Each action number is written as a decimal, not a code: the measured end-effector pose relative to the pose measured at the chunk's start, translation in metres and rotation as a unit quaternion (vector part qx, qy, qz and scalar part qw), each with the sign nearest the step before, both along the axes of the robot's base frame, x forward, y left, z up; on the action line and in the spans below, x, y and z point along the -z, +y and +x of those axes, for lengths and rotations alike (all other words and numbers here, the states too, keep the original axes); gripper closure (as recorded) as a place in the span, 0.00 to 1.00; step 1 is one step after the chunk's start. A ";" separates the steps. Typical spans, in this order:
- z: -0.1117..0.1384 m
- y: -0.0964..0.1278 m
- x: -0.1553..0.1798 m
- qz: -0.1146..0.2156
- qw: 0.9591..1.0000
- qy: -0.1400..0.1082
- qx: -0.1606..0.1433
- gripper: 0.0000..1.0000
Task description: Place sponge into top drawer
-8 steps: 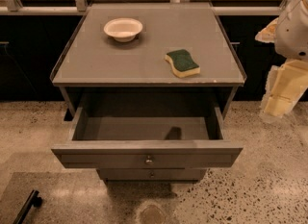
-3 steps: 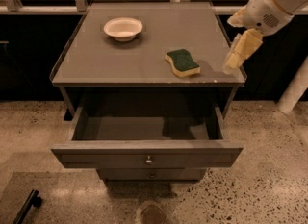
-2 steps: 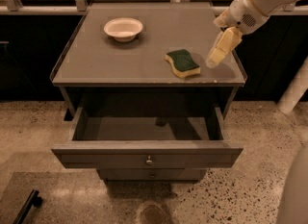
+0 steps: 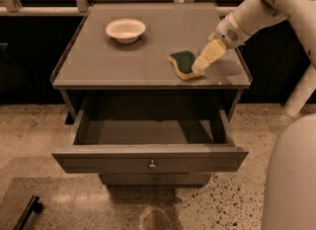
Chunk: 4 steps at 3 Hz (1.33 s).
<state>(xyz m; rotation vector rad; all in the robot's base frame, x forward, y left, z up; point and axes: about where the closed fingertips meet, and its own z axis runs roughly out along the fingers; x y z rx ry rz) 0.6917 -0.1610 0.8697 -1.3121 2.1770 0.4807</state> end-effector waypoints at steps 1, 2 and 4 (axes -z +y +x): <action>0.008 0.008 0.027 0.003 0.999 0.018 0.030 0.00; 0.001 0.017 0.039 -0.008 0.998 0.023 0.055 0.00; -0.003 0.019 0.048 -0.011 0.998 0.032 0.053 0.42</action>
Offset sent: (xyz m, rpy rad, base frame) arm -0.0182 0.0242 -0.0480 -0.0525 0.0527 -0.1750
